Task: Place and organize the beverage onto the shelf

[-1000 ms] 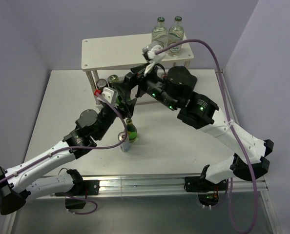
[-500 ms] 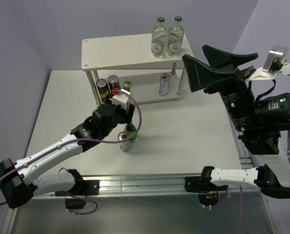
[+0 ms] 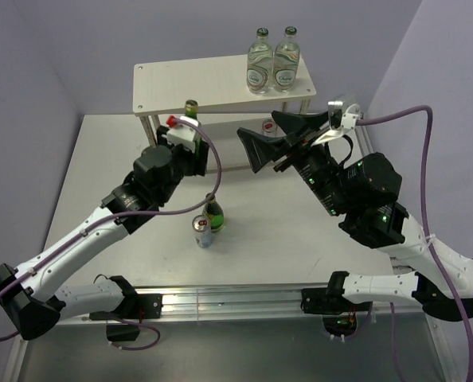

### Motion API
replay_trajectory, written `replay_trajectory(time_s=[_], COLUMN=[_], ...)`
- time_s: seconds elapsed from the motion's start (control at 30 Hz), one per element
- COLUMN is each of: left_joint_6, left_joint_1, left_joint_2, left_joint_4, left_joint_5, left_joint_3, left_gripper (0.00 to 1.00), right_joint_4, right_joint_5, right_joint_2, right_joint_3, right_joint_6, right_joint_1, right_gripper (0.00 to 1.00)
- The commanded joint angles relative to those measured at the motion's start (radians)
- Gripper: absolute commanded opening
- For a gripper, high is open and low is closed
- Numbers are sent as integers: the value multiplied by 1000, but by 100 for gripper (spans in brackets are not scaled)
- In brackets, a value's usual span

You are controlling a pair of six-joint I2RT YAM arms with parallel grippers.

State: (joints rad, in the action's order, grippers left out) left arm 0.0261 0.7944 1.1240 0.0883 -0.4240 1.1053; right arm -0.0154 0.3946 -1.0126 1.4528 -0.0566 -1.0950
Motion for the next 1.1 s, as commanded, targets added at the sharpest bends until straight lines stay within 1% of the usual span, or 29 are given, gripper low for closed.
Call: replay_trajectory(time_s=[0.0,0.1,0.13,0.17,0.2,0.33,0.47,0.7,0.87,1.07], left_joint_6=[9,-2,-5,-8,-6,52,78,95,116,100], left_joint_1=[-73,-142,-164,-200,-214,-245,-274,-313,-342,-379], left_joint_2=[-6,54,54,84,97,163,244,345,416,454], left_joint_4=[-154,-156,-154,-153,-160,-275,-301,-401,-427,-492], left_joint_5=[-6,5,5,25,27,8,-4,-18,-18,-47], left_joint_3=[181,270,292,335,350,386,482,534,597,578], left_gripper=[0,0,0,0,0,0,0,0,0,0], right_joint_4=[61,75,77,77,77,77,78,72,80,95], right_joint_5=[4,19,21,24,27,33,43,53,62,92], right_joint_2=[68,97,106,117,123,149,170,192,212,229], right_joint_3=[-48,-120,-120,-141,-152,-222,-276,-348,-410,-463], right_joint_6=[-40,-57,-61,-65,-71,-91,-111,-134,-138,-118], right_joint_1=[-2,0,-2,-2,0,-2,-2,-2,-2,0], right_gripper=[100,100,100,100,100,100,100,100,100,100])
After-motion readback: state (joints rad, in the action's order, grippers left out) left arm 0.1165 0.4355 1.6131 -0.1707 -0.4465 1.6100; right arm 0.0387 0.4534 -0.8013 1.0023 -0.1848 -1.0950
